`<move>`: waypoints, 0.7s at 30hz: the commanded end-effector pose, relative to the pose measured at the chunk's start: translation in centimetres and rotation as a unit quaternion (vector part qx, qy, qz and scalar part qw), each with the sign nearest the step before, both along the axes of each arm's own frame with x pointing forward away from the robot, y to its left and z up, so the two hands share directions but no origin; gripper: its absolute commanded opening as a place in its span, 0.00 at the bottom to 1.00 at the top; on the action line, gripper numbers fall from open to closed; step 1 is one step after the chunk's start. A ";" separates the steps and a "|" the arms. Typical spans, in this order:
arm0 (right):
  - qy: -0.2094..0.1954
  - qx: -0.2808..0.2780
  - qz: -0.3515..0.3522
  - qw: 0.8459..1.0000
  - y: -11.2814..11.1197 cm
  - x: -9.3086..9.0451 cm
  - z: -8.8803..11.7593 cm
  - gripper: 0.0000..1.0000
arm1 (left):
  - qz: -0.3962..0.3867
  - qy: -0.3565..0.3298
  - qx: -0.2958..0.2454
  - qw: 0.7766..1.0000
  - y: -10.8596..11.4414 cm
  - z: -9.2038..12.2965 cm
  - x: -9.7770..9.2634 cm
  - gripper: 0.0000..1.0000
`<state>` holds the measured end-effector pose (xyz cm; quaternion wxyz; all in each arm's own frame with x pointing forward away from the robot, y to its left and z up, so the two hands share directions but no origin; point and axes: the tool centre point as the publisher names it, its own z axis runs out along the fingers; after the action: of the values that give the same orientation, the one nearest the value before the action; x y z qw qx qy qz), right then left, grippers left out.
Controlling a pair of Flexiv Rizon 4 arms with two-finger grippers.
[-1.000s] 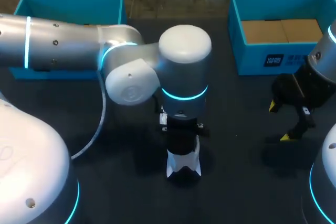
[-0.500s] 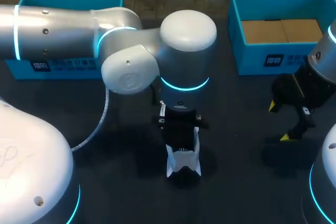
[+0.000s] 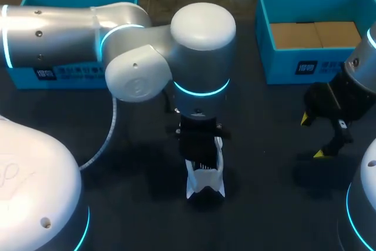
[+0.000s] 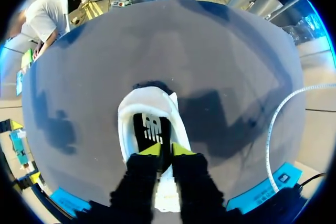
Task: Take the shoe out of the shoebox, open the shoe tongue, remove and reinsert the insole, then place the shoe into the shoebox
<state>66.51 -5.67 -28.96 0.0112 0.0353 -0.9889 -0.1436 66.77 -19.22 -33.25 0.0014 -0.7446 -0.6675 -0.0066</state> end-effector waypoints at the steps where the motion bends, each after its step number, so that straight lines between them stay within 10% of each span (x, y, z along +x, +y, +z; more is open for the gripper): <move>1: -0.001 -0.001 0.000 1.000 0.0 0.0 -0.1 1.00 | 0.006 0.004 0.001 1.000 -0.6 -1.5 0.4 0.65; 3: -0.001 -0.001 0.000 1.000 0.0 0.0 -0.1 1.00 | 0.009 0.010 -0.001 1.000 -0.8 -1.9 0.7 0.90; 9: -0.001 -0.001 0.000 1.000 0.0 0.0 -0.1 1.00 | 0.019 0.012 -0.011 1.000 -1.3 -2.4 1.0 0.99; 21: -0.001 -0.001 0.000 1.000 0.0 0.0 -0.1 1.00 | 0.024 0.008 -0.021 0.999 -1.5 -2.2 0.9 0.76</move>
<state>66.52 -5.67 -28.96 0.0112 0.0353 -0.9889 -0.1436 67.77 -20.90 -35.40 -0.0057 -0.7292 -0.6841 0.0170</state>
